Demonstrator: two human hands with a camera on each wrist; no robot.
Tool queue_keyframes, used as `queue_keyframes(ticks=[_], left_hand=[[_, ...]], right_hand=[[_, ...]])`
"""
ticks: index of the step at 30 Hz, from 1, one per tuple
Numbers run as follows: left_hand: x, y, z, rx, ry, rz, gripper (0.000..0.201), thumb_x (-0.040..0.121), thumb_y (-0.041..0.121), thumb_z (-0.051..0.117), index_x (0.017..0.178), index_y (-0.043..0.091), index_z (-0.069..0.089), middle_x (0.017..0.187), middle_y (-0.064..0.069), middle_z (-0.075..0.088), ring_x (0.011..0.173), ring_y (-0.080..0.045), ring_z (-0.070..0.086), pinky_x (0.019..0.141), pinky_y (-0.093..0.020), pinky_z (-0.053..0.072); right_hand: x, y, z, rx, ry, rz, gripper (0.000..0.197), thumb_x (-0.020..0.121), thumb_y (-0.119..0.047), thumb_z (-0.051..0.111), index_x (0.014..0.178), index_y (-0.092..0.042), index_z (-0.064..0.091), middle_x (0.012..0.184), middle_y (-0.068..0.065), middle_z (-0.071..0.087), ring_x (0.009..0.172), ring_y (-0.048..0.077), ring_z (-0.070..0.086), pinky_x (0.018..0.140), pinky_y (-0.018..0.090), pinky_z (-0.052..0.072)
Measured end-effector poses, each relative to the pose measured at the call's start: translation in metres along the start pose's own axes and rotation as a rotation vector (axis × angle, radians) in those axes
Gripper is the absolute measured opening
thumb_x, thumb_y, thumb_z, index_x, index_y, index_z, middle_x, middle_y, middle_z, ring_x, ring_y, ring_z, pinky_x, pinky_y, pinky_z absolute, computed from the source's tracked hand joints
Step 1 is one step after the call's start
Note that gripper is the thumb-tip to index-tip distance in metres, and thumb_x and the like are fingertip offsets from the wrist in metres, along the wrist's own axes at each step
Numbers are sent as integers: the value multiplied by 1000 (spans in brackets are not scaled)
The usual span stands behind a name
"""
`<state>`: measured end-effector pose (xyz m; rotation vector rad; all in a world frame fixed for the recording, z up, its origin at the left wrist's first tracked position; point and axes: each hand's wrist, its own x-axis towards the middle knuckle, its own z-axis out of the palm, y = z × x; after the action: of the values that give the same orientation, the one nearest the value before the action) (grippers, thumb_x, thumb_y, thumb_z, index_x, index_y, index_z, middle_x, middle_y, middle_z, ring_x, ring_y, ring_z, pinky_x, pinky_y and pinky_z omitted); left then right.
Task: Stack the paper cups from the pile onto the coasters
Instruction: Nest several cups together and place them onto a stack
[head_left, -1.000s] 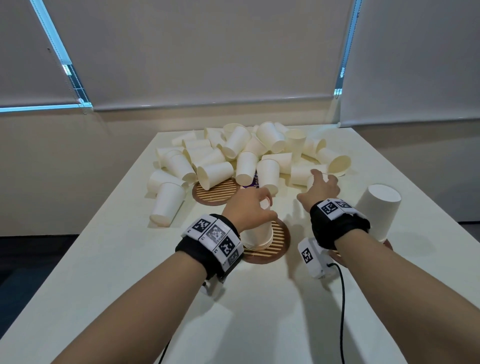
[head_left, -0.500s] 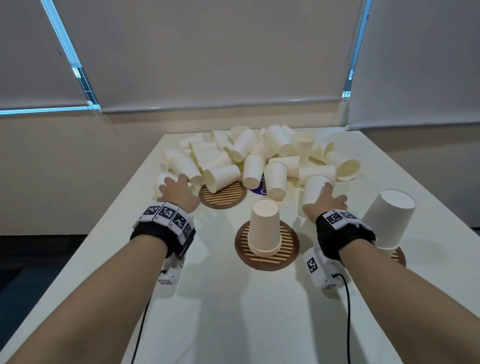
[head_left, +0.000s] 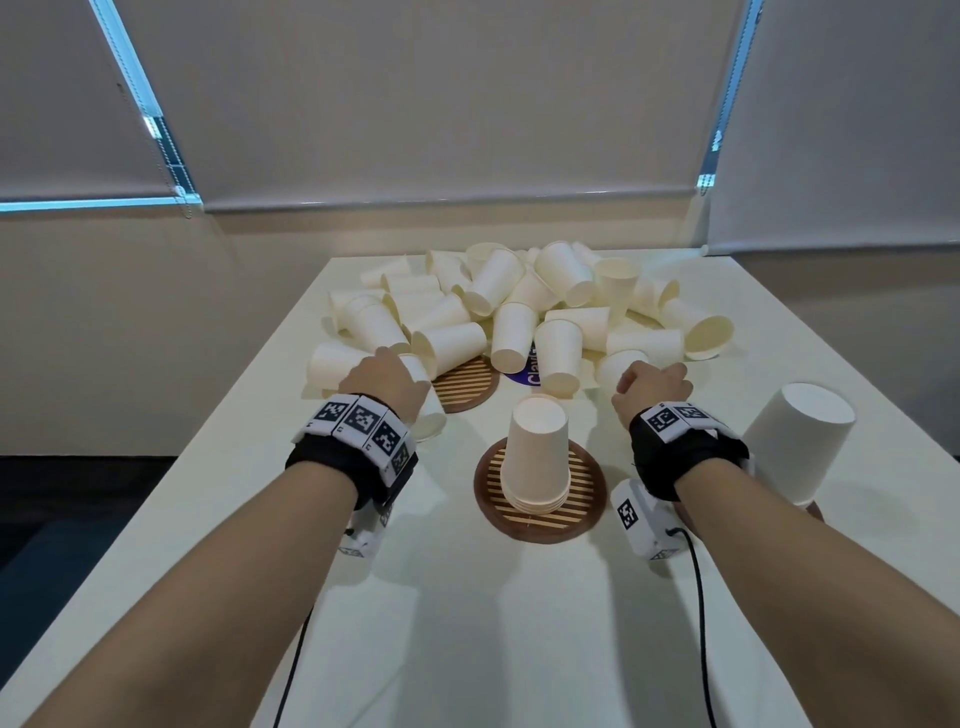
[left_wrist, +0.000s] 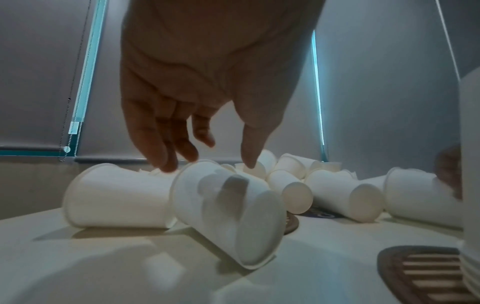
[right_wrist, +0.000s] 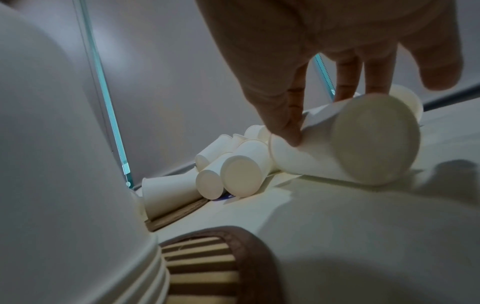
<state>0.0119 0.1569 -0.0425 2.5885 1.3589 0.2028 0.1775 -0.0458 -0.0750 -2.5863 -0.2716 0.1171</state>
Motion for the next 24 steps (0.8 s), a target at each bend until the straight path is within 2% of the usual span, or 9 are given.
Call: queue_keyframes(ticks=[3,5,7,9,13,16,19,22,24], left_hand=[[1,10,-3,-26,35,-29,63,86,40,63,131,6,34,131,-16,43,119,-32,46,90,-39,43],[3,11,1,-43,16,-7,67,85,40,64,134,7,33,135,-15,39,124,-33,40,94,-42,41],[5,9,7,-74,-30,11,67,85,40,62,136,8,34,135,-14,40,126,-34,40,97,-44,40],[6,7,12,-120,-45,5,65,85,41,60,138,11,35,135,-14,41,127,-34,40,100,-44,39],[4,9,13,-197,24,-46,67,84,44,63,134,7,38,137,-13,38,129,-33,37,101,-47,37],[9,11,14,-264,88,8,74,81,42,67,136,6,34,142,-12,36,130,-34,36,101,-48,37],[13,10,16,-270,-7,76,81,81,41,67,143,10,27,146,-9,36,134,-33,35,104,-48,37],[14,8,20,-286,-50,94,71,81,42,66,138,11,37,138,-9,46,127,-31,44,102,-45,42],[13,5,21,-382,-47,77,56,83,38,65,128,9,48,127,-11,55,117,-30,53,95,-38,45]], right_hand=[[2,1,0,36,18,20,29,80,-5,57,109,-8,54,128,19,35,115,38,41,93,43,42],[2,1,-1,59,42,26,42,77,-1,59,116,-8,46,128,20,34,116,38,42,90,41,42],[0,1,-3,43,22,16,55,75,0,62,124,-10,39,131,20,33,118,37,41,90,39,41],[0,1,-3,-26,-31,22,67,76,-4,65,134,-13,33,135,19,30,123,37,38,95,40,40],[-5,-3,-4,-227,-100,54,64,76,-21,71,130,-8,39,137,18,33,127,34,36,102,41,36],[-8,-3,-3,-267,-132,28,65,75,-23,71,130,-9,40,135,17,39,126,34,41,102,40,38],[-10,-2,-2,-272,-201,-58,64,74,-20,71,129,-11,38,125,15,52,117,33,52,98,43,46],[-14,-2,-6,-231,-239,-88,65,72,-17,72,127,-11,38,122,14,54,110,32,56,93,41,49],[-17,-5,-10,-179,-245,-97,67,71,-16,74,128,-12,39,124,13,50,111,32,55,93,41,49]])
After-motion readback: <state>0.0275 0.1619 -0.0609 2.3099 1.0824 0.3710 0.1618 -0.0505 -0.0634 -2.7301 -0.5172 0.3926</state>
